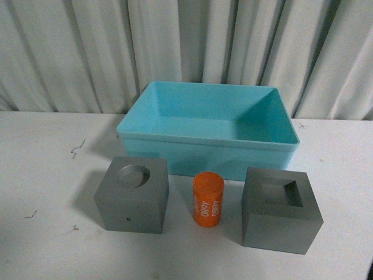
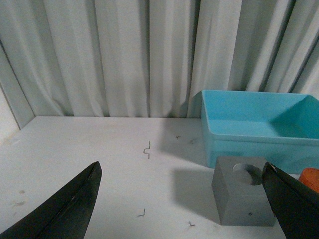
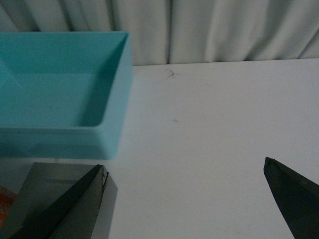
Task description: Place gray and orange parts in blue box
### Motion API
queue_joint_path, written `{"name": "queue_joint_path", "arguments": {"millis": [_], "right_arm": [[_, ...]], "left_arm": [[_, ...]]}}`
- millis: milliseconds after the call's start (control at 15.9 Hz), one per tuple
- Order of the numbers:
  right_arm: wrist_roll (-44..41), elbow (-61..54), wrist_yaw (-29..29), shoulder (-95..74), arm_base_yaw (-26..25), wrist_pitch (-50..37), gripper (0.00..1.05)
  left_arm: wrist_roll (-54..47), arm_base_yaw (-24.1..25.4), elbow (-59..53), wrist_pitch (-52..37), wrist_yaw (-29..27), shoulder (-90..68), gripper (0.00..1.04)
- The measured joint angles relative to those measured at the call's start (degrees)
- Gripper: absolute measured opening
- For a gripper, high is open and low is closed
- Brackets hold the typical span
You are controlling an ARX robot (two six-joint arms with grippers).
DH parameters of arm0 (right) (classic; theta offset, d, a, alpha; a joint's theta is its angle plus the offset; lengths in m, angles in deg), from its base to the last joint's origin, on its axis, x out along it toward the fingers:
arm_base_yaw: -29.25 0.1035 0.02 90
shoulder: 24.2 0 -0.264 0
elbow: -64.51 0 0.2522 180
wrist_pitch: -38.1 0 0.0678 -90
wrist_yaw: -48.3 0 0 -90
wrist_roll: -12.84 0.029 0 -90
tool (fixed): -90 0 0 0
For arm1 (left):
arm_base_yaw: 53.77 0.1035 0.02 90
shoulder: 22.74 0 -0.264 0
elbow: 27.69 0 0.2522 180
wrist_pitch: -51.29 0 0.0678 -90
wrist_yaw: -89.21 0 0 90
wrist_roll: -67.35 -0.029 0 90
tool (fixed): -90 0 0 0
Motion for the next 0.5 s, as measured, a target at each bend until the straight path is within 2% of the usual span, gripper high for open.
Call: {"name": "queue_joint_path", "arguments": {"millis": [63,252,503], "right_arm": [[1.0,1.8,1.6,-6.2,3.5,-3.6,0.98],[5.4,5.4,4.1,-18.6,9.6,-6.3,0.98],[8.6,8.7,5.3,-27.6,13.6,-7.9,0.98]], "left_arm": [[0.0,0.0,0.0,0.0,0.0,0.0,0.98],[0.0,0.0,0.0,0.0,0.0,0.0,0.98],[0.0,0.0,0.0,0.0,0.0,0.0,0.98]]}}
